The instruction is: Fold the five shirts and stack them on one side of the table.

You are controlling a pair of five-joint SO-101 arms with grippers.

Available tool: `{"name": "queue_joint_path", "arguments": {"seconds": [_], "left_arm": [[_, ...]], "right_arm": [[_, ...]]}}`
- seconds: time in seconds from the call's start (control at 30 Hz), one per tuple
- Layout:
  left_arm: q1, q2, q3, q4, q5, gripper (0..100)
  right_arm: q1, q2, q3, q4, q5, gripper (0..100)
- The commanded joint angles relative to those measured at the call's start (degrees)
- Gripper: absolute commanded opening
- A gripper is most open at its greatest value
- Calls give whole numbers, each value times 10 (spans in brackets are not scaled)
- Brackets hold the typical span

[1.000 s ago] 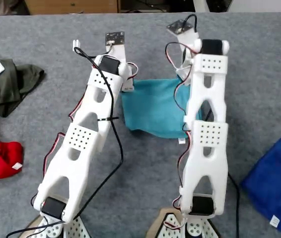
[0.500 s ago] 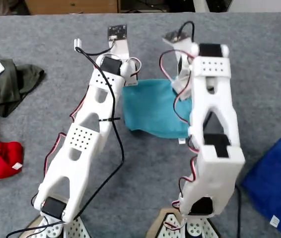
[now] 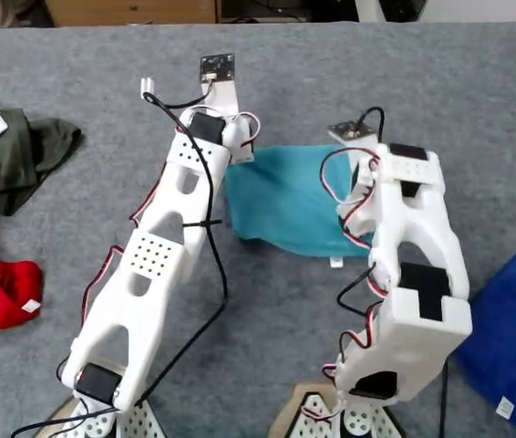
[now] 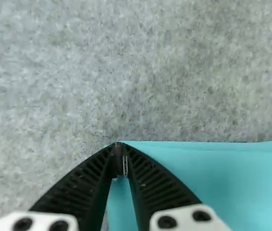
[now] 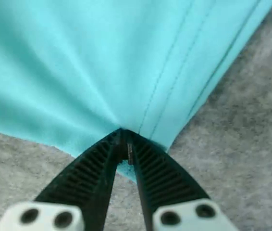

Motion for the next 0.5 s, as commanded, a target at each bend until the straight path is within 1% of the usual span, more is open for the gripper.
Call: {"name": "queue_joint_path", "arguments": {"seconds": [0.0,0.07,0.13,0.23,0.3,0.33,0.4,0.47], "left_arm": [[0,-10,0,-10,2,18],[4,-11,-14,4,2,18],[5,-28,-32,33,0,18],[5,-97,-25,77,0,18],[4,-138,-19,103,0,28],[3,-153,-19,117,0,54],[4,-171,-19,146,-1,140],[4,-182,-19,181,-1,216]], "right_arm": [[13,-45,-13,-1,6,5],[12,-61,-41,33,6,5],[11,-82,-78,65,5,5],[12,-102,-133,111,4,7],[11,-100,-165,135,4,41],[11,-96,-176,142,4,73],[6,-82,-194,149,4,140],[-4,-63,-204,149,4,187]]}}
